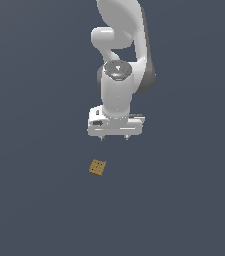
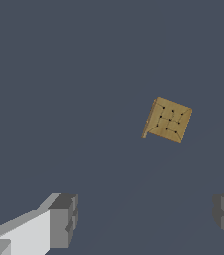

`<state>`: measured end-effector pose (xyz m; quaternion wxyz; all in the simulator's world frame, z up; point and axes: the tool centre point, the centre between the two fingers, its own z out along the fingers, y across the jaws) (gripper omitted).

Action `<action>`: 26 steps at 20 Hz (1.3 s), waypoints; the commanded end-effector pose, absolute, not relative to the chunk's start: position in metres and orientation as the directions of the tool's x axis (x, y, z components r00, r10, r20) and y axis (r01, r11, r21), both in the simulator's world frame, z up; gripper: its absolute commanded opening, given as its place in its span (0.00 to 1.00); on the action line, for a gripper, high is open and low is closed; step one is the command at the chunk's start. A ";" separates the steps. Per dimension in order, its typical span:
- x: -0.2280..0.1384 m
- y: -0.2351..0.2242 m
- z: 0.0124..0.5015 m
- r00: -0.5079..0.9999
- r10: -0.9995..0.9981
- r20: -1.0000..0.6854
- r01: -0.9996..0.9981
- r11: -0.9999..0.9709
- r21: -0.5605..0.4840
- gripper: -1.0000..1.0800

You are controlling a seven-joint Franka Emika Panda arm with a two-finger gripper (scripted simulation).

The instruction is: Pick up the object and move it to a goal position.

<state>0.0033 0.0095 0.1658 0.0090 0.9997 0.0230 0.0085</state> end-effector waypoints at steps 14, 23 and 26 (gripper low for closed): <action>0.006 0.028 0.177 0.996 0.089 0.022 0.089 -0.996 0.003 0.96; 0.023 0.008 0.154 1.000 0.001 0.017 0.001 -1.000 -0.003 0.96; 0.032 -0.004 0.138 0.998 -0.053 0.013 -0.053 -0.999 -0.005 0.96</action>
